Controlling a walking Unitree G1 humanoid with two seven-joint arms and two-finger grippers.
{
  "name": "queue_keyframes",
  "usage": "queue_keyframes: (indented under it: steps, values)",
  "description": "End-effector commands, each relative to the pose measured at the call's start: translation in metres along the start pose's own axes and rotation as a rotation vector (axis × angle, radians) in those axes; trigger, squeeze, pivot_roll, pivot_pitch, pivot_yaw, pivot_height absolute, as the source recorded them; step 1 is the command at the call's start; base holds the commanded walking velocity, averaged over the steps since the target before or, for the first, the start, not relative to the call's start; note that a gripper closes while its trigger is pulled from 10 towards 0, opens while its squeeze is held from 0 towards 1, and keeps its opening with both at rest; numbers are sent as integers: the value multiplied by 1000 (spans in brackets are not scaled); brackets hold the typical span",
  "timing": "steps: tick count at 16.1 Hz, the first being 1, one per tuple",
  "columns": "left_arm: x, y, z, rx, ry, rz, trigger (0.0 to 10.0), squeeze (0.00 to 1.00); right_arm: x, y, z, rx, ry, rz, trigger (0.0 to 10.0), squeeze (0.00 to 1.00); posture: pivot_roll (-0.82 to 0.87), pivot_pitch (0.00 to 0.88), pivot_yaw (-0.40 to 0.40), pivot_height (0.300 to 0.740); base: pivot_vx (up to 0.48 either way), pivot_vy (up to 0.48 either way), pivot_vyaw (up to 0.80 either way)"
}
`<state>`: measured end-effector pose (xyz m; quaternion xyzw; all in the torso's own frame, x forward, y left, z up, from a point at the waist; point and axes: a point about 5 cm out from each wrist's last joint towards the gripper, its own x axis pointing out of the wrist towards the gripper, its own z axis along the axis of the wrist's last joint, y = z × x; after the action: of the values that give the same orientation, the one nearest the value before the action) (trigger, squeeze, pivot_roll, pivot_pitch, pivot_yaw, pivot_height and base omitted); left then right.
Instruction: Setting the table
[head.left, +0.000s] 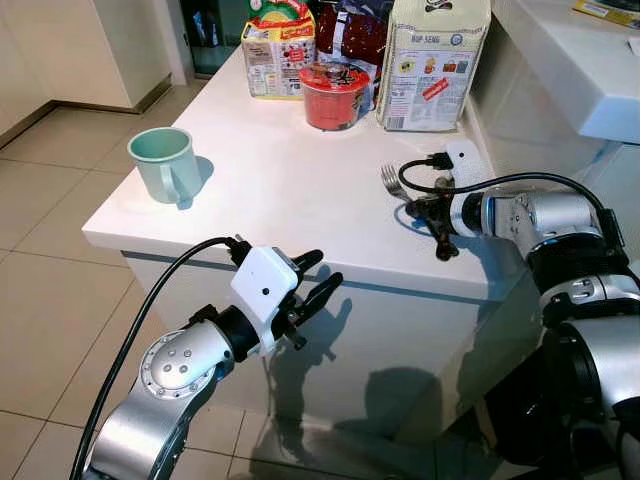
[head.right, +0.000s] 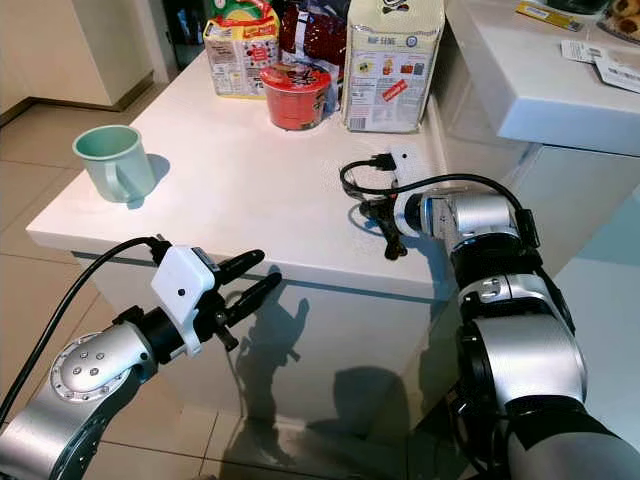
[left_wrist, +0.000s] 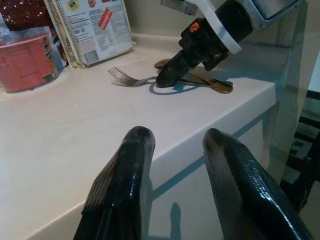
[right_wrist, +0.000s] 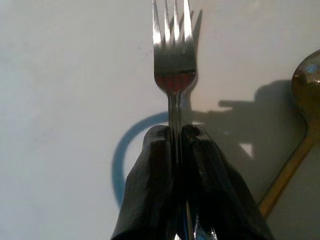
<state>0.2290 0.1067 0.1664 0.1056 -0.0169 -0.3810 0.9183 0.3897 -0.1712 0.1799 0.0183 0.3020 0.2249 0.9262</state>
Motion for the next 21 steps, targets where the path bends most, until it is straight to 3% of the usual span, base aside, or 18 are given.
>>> queue_keyframes:
  steps: [1,3,4,5,8,11,14,16,18,19,21]
  values:
    - [0,1,-2,7,5,4,10000,0,-2,-1,4,39,-13,11,0,0,-49,0,-26,740,0,0,0]
    - [2,3,-1,9,1,11,10000,0,-3,1,10,56,-48,29,0,0,-50,0,-28,740,0,0,0]
    - [3,7,0,15,-9,30,10000,0,-6,8,26,56,-139,76,0,0,-50,0,-28,740,0,0,0]
    - [3,8,1,16,-11,35,10000,0,-7,10,31,56,-164,88,0,0,-50,0,-28,740,0,0,0]
    - [7,19,4,50,-28,80,10000,0,-27,35,82,-116,-458,204,0,0,-53,0,-21,740,0,0,0]
    - [12,35,6,102,-30,177,10000,0,-38,45,99,-203,-647,225,0,0,-54,0,-17,740,0,0,0]
    - [16,59,9,170,-31,324,10000,0,-49,45,113,-199,-884,160,0,0,-24,0,-22,740,0,0,0]
    - [16,67,10,116,-13,402,10000,0,-56,46,111,-175,-935,153,0,0,-10,0,-28,740,0,0,0]
    - [16,65,11,75,-36,456,10000,0,-63,59,74,-154,-907,150,0,0,-3,0,-20,740,0,0,0]
    - [15,57,10,89,-38,436,10000,0,-72,69,48,-95,-904,146,0,0,-3,0,-14,740,0,0,0]
    - [14,55,9,80,-32,436,10000,0,-77,75,32,-57,-880,148,0,0,-2,0,-9,740,0,0,0]
